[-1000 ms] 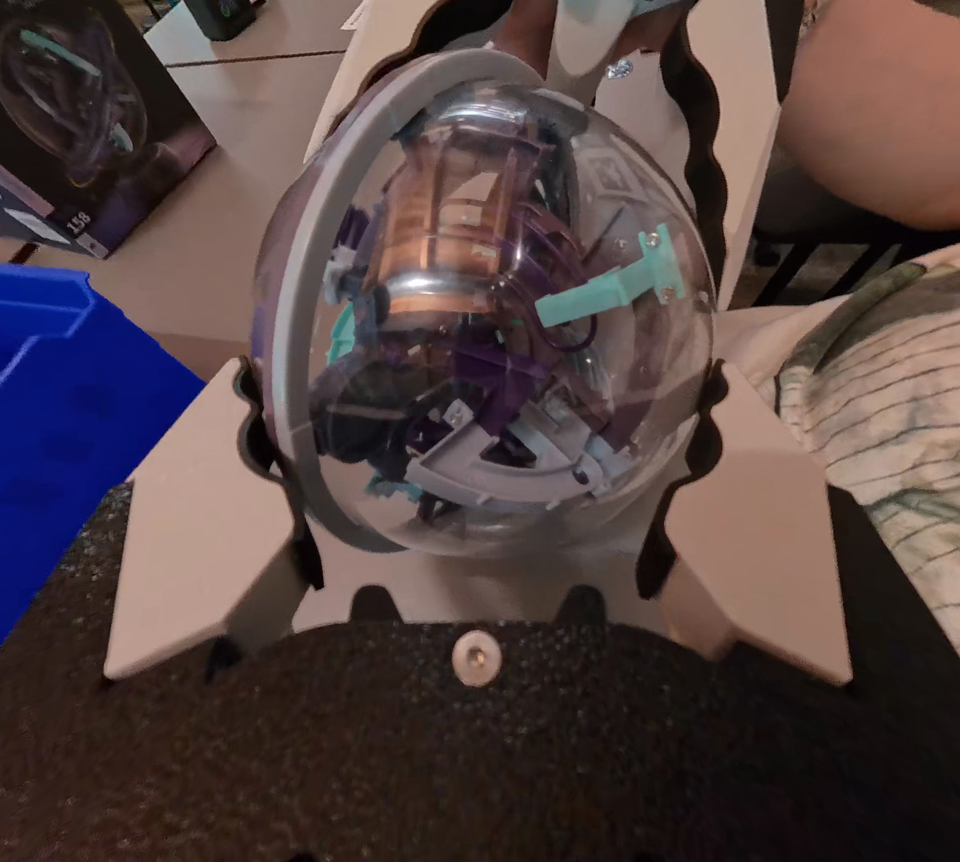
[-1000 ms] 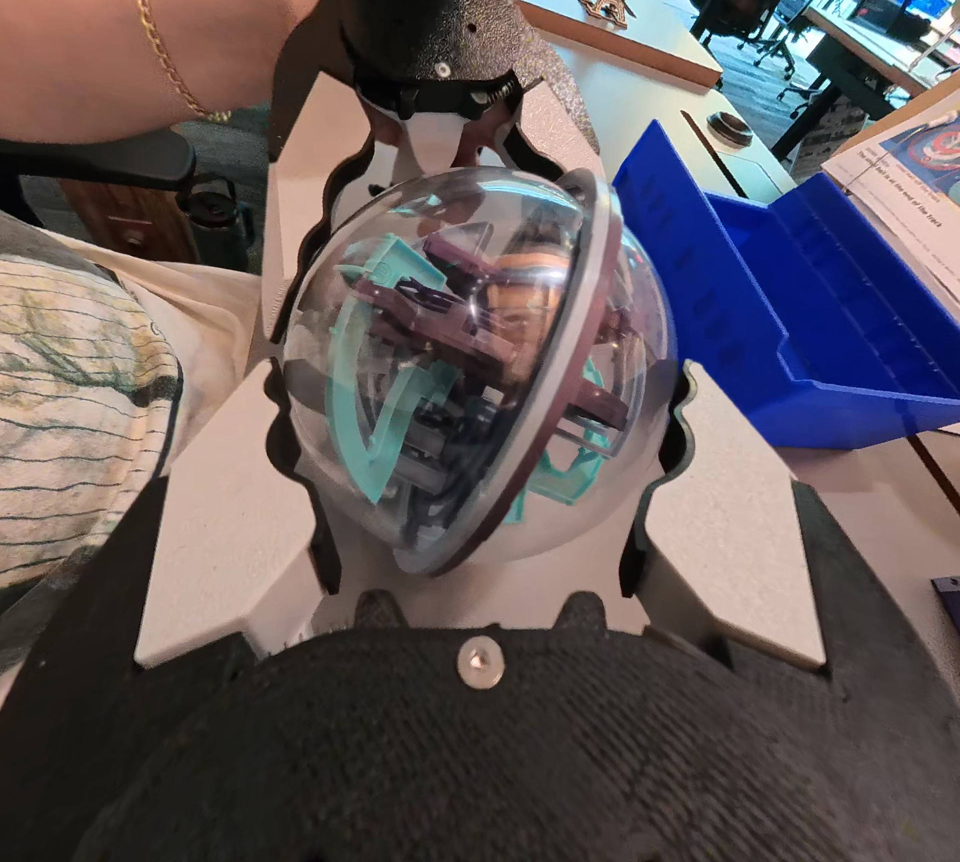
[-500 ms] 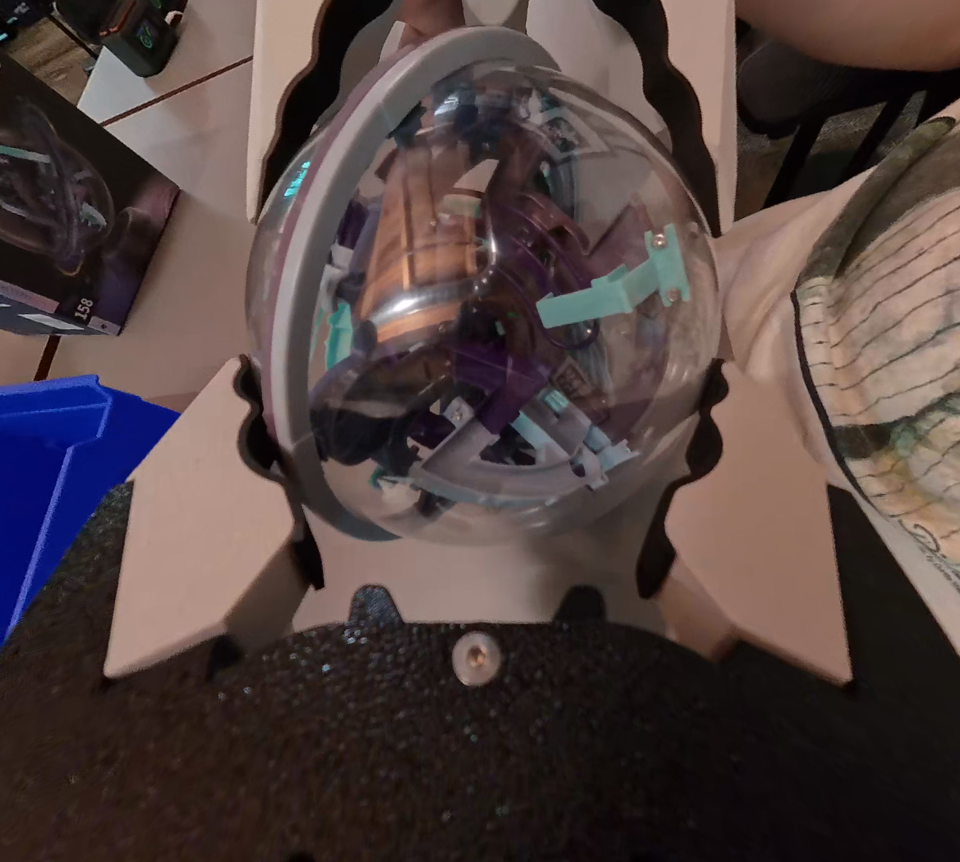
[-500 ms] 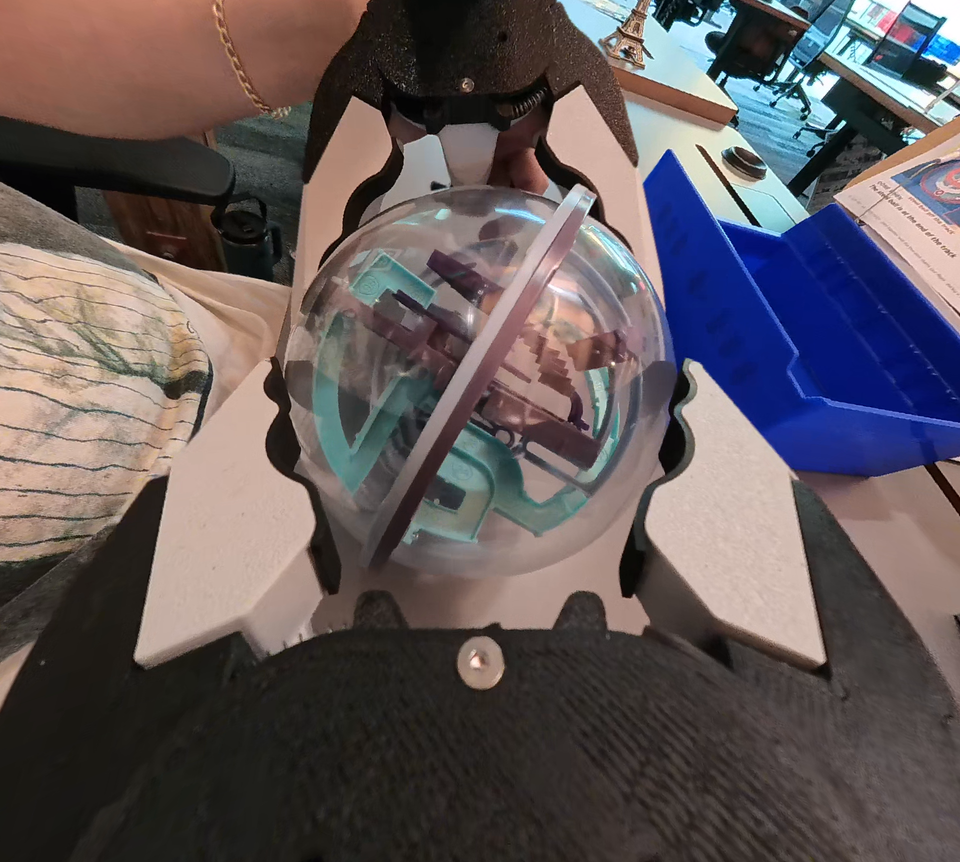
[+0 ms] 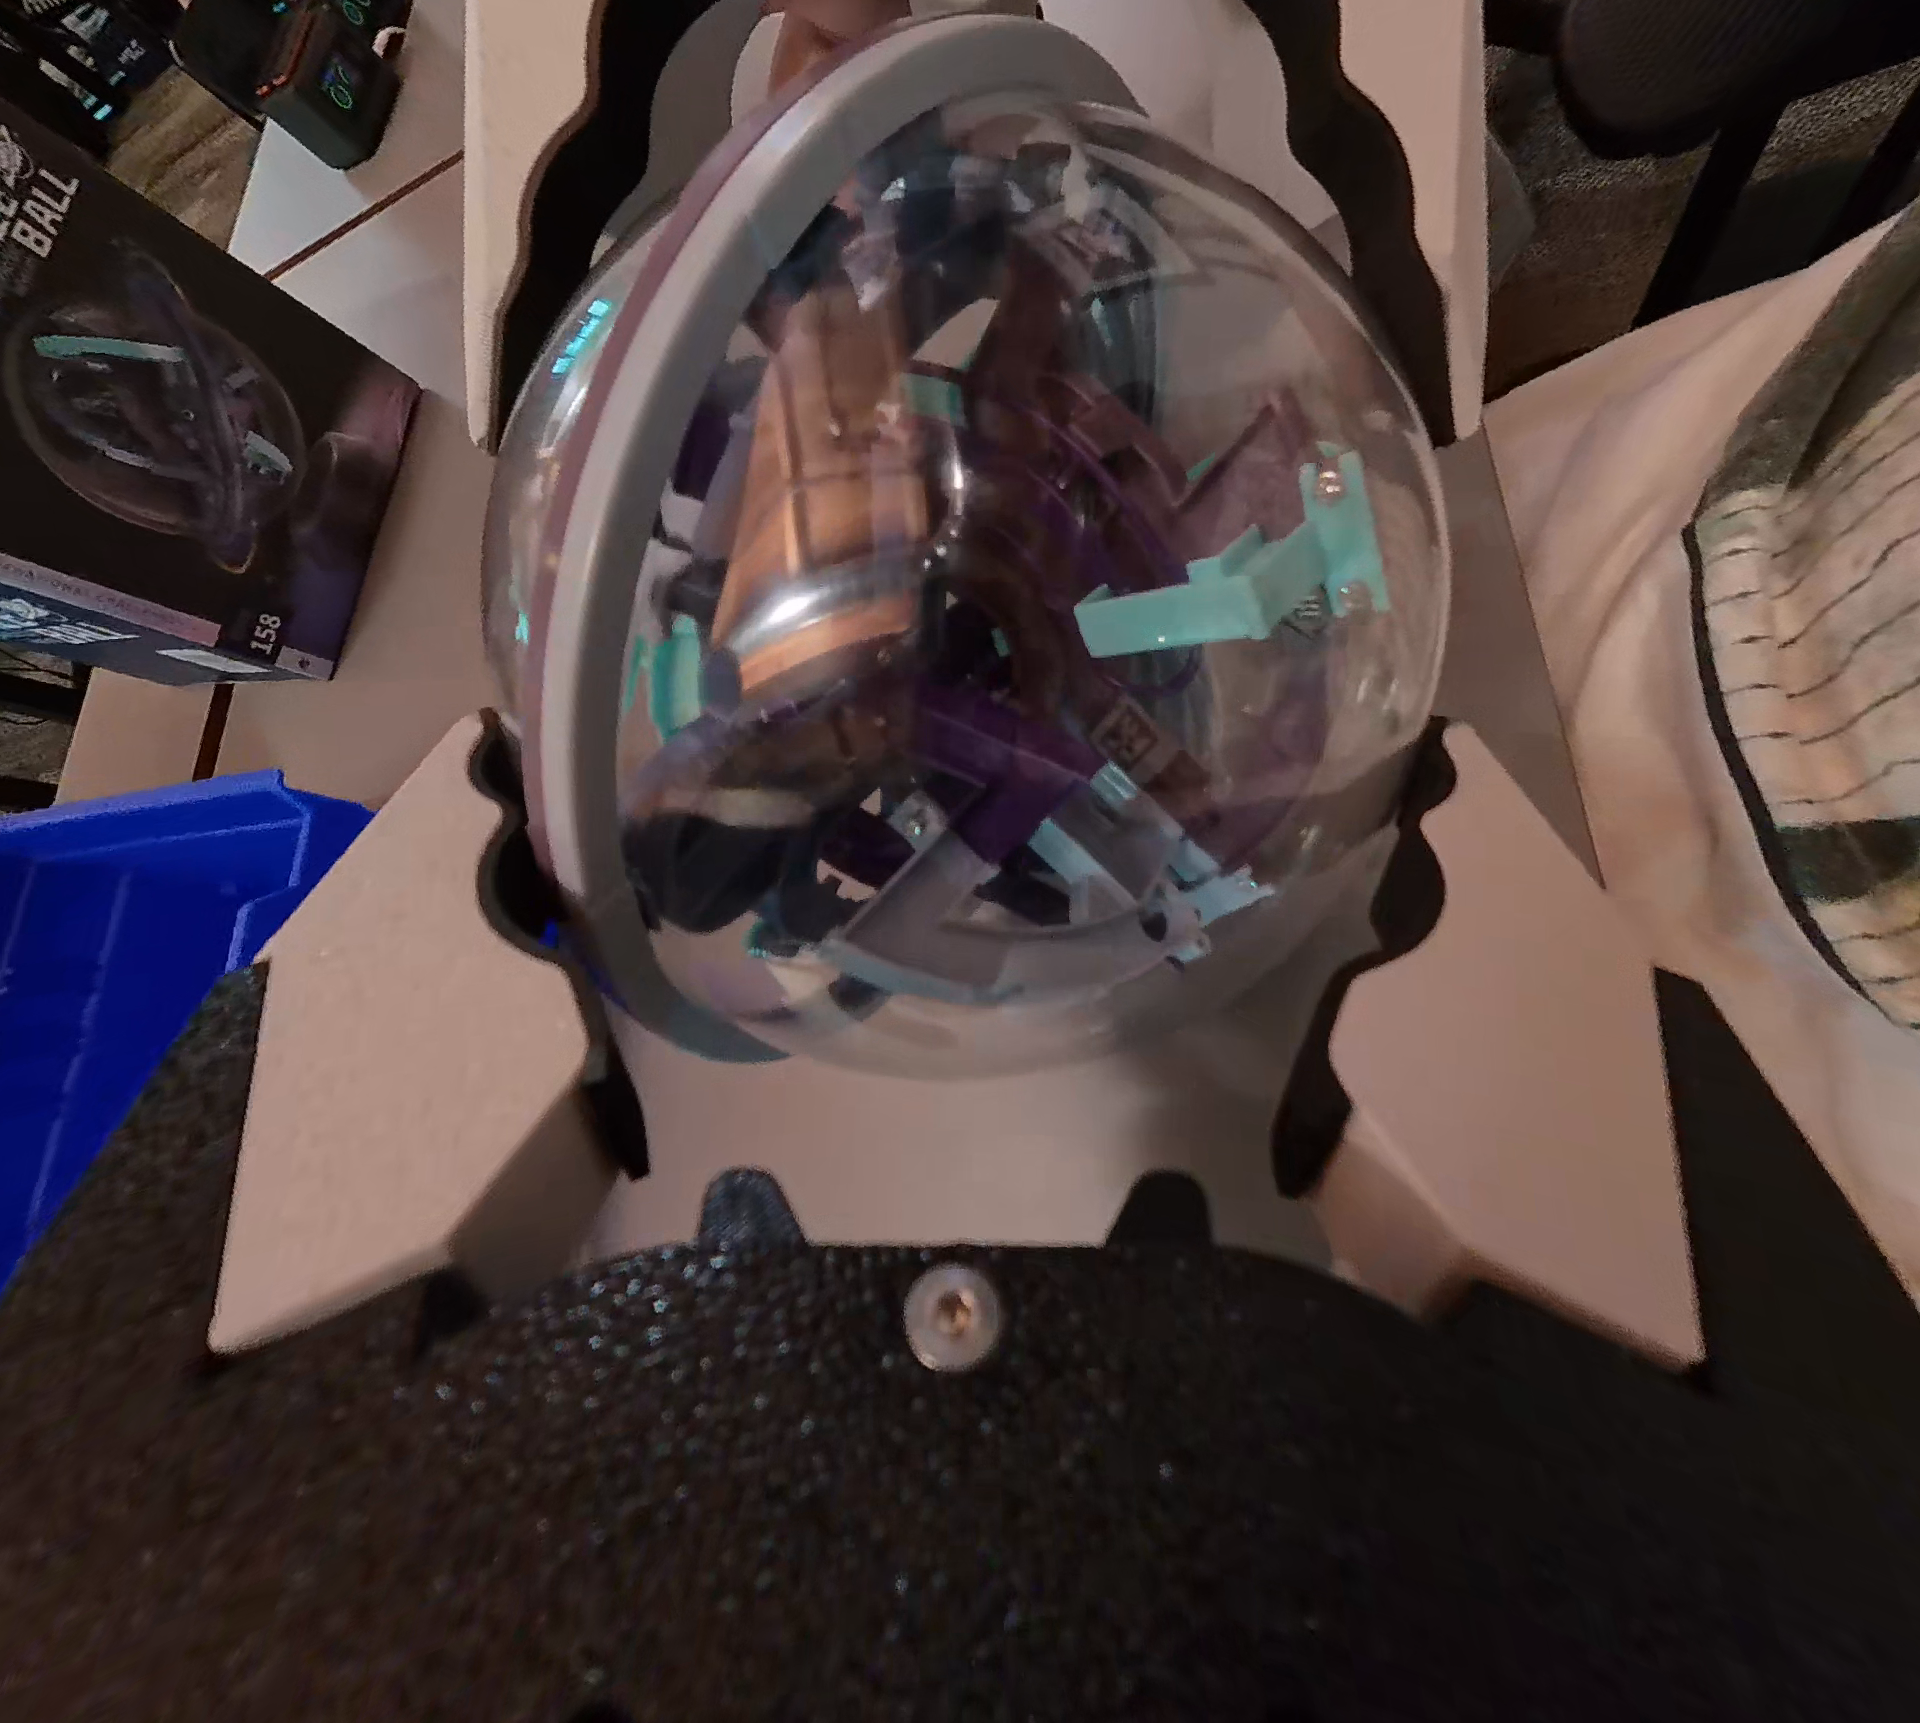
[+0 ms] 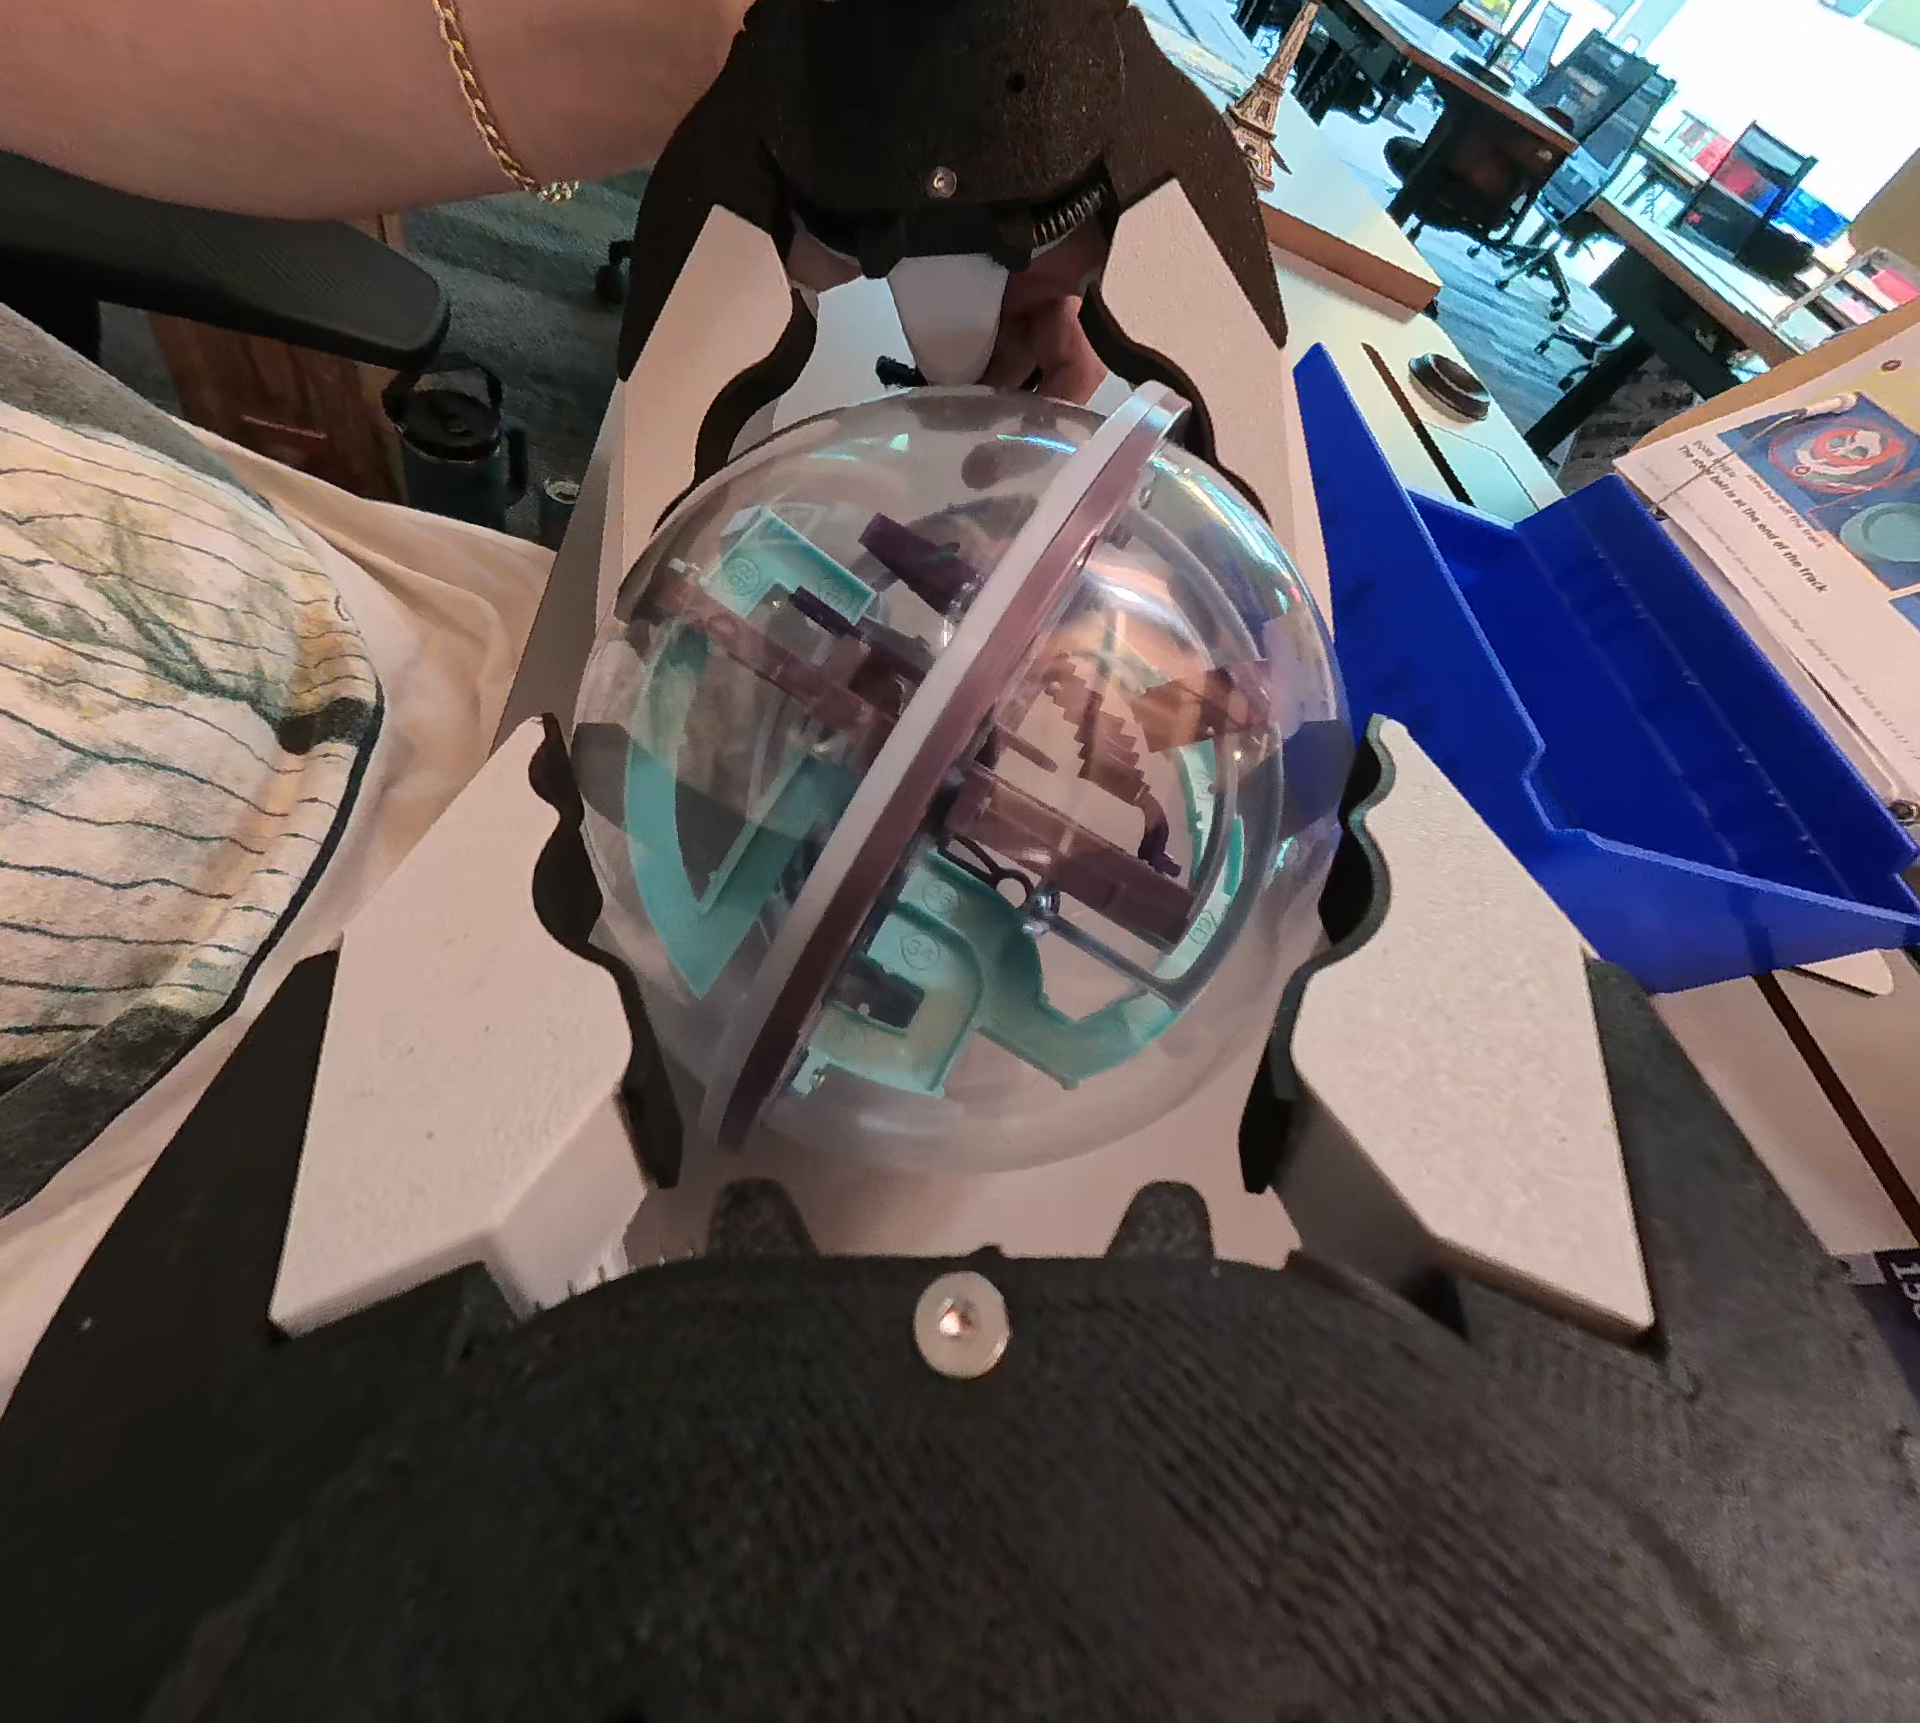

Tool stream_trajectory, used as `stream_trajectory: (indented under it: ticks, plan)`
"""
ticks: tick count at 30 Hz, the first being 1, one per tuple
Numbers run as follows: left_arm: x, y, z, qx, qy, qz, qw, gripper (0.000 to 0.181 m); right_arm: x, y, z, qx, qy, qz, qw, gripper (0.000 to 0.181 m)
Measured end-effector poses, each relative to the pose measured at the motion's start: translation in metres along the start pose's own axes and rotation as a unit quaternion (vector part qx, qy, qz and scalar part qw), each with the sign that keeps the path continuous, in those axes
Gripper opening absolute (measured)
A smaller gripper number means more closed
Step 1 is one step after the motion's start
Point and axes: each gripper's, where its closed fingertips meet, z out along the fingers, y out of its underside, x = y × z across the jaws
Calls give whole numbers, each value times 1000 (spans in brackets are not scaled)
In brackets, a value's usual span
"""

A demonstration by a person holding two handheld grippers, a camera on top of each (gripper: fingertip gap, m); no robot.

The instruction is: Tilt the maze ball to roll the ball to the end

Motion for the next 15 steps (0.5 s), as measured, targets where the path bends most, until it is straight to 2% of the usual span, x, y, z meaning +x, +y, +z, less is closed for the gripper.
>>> stream_trajectory:
  ticks: [15]
  plan:
    - [-2,0,2,-12,12,-11,1000,157,4,-1,-2,20,2,33,999,140]
